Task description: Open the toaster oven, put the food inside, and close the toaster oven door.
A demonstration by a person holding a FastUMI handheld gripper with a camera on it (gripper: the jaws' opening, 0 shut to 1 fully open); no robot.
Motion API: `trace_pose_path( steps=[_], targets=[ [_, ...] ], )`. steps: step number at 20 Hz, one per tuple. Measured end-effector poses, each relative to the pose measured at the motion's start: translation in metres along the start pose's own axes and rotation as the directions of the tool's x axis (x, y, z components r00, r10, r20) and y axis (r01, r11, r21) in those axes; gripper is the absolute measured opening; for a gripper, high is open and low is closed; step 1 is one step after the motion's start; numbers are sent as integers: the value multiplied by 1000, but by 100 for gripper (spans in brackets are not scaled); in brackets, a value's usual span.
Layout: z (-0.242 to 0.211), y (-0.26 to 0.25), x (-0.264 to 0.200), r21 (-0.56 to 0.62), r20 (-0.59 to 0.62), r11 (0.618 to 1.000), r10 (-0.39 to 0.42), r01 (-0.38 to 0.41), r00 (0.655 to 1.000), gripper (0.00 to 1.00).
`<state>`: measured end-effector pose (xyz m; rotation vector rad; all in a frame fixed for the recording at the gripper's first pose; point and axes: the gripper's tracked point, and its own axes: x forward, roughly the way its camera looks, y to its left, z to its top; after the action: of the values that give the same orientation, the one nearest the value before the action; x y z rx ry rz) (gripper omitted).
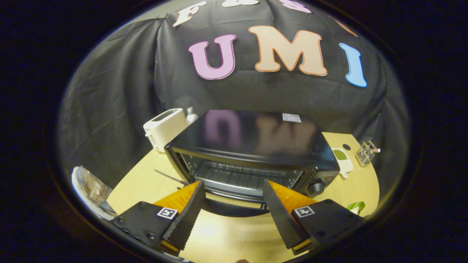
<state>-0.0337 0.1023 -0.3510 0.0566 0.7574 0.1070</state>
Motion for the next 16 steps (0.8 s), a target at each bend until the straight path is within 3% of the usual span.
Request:
trace_pose_path(
  steps=[8, 16],
  targets=[
    [-85, 13, -17, -11, -177, 997, 77, -80, 981, 99],
    [-138, 18, -7, -81, -244, 989, 100, -123, 965, 100]
  ],
)
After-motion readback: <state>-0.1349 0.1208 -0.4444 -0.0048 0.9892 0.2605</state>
